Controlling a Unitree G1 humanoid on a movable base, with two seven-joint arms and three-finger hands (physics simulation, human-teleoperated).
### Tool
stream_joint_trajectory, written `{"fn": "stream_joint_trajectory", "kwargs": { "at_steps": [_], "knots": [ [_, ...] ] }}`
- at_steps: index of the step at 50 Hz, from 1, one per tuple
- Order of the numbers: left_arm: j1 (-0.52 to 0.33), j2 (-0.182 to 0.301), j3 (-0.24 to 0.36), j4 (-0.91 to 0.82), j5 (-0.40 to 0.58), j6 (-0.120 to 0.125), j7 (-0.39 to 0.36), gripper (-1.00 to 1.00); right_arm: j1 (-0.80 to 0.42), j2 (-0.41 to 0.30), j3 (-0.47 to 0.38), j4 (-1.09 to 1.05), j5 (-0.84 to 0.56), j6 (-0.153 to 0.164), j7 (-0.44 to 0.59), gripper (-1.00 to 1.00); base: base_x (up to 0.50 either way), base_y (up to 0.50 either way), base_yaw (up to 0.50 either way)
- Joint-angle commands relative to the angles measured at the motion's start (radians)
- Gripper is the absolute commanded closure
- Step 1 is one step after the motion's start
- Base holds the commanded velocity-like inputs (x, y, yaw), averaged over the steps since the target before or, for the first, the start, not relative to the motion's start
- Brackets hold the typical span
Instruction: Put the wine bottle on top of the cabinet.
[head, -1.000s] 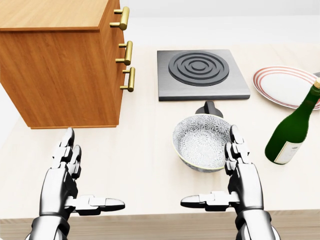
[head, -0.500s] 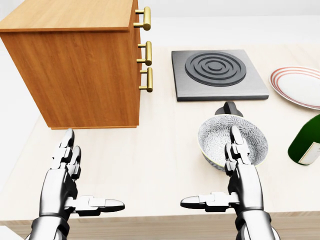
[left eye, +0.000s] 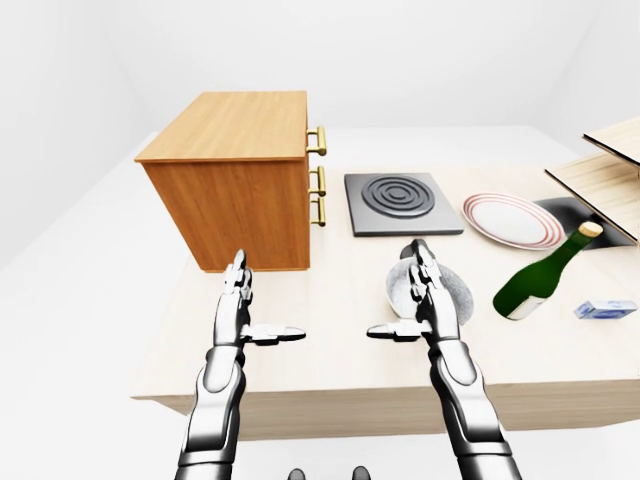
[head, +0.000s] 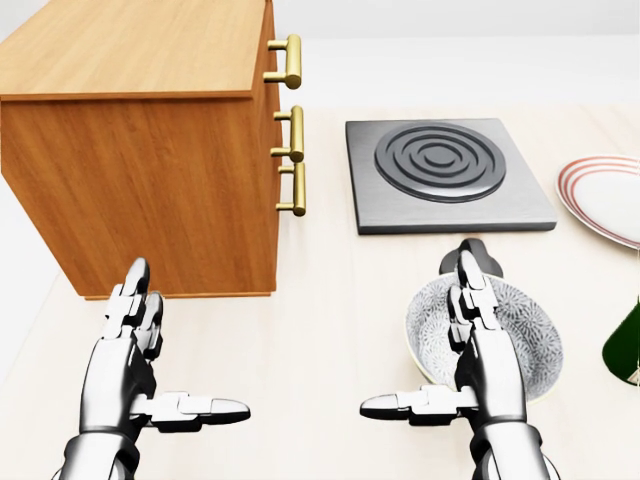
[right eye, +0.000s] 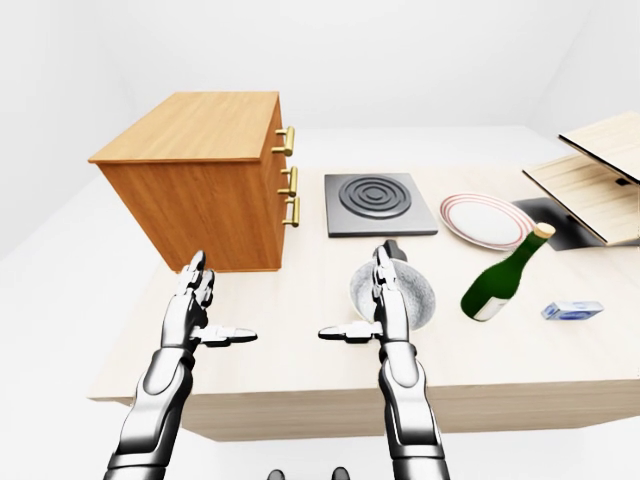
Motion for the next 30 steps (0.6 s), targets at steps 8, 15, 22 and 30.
{"fn": "stream_joint_trajectory", "kwargs": {
  "at_steps": [8, 15, 22, 30],
  "knots": [
    [-0.002, 0.000, -0.001, 0.001, 0.001, -0.002, 0.000, -1.00, -0.008, -0.002, -0.003, 0.009, 0.000, -0.003, -0.001, -1.00, 0.17, 0.00, 0.00],
    [0.000, -0.001, -0.001, -0.001, 0.001, -0.002, 0.000, -1.00, -0.008, -0.002, -0.004, 0.011, 0.001, -0.003, -0.002, -1.00, 0.00, 0.00, 0.00],
    [0.002, -0.001, -0.002, -0.005, 0.001, -0.003, 0.001, -1.00, -0.007, -0.002, -0.004, 0.010, 0.001, -0.005, -0.002, -1.00, 0.00, 0.00, 0.00],
    [0.061, 0.004, 0.063, -0.179, -0.017, -0.031, 0.074, -1.00, -0.005, -0.002, -0.002, 0.007, -0.002, -0.008, -0.003, -1.00, 0.00, 0.00, 0.00]
  ]
}}
